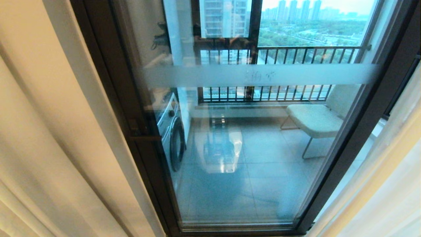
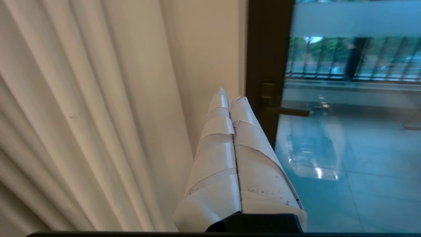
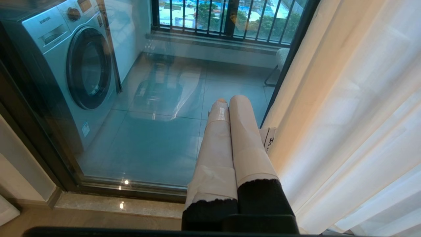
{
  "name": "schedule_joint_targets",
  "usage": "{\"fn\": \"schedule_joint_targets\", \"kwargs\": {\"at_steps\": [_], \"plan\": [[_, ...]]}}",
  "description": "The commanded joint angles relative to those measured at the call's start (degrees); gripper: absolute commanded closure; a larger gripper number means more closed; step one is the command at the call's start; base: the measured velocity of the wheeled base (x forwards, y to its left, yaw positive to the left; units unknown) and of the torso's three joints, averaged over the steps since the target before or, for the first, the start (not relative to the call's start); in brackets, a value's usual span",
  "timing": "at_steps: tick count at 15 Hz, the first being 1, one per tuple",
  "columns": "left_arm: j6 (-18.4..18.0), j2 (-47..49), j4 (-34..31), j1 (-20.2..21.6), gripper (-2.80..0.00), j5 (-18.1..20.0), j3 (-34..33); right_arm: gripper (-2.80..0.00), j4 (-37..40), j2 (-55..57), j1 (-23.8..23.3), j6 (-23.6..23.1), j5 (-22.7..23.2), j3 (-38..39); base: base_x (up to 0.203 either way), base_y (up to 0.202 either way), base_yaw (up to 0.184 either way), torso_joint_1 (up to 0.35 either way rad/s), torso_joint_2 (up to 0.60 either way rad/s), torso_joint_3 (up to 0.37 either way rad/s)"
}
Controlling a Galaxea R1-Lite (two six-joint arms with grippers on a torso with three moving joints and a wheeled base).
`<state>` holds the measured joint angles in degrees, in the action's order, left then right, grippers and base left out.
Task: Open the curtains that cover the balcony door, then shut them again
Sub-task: Close the inner curtains on both sides
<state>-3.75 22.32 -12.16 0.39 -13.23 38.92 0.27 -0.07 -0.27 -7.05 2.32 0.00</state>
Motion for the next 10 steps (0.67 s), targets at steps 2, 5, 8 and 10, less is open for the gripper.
{"fn": "schedule_joint_targets", "kwargs": {"at_steps": [2, 5, 8, 10], "plan": [[1.26, 15.8, -0.06, 2.06, 0.0, -4.11, 8.49, 0.0, 0.0, 0.07, 0.0, -0.07, 0.06, 0.0, 0.0, 0.0, 0.0, 0.0, 0.0, 0.0], [2.78, 23.39, 0.84, 9.95, 0.0, -5.69, 15.9, 0.0, 0.0, 0.07, 0.0, -0.07, 0.06, 0.0, 0.0, 0.0, 0.0, 0.0, 0.0, 0.0], [3.85, 28.26, 1.34, 20.61, 0.0, -5.97, 20.48, 0.0, 0.0, 0.07, 0.0, -0.07, -0.02, 0.0, 0.0, 0.0, 0.0, 0.0, 0.0, 0.0], [5.26, 32.91, 1.48, 26.85, 0.0, -5.92, 25.97, 0.0, 0.0, 0.07, 0.0, -0.07, -0.03, 0.0, 0.0, 0.0, 0.0, 0.0, 0.0, 0.0]]}}
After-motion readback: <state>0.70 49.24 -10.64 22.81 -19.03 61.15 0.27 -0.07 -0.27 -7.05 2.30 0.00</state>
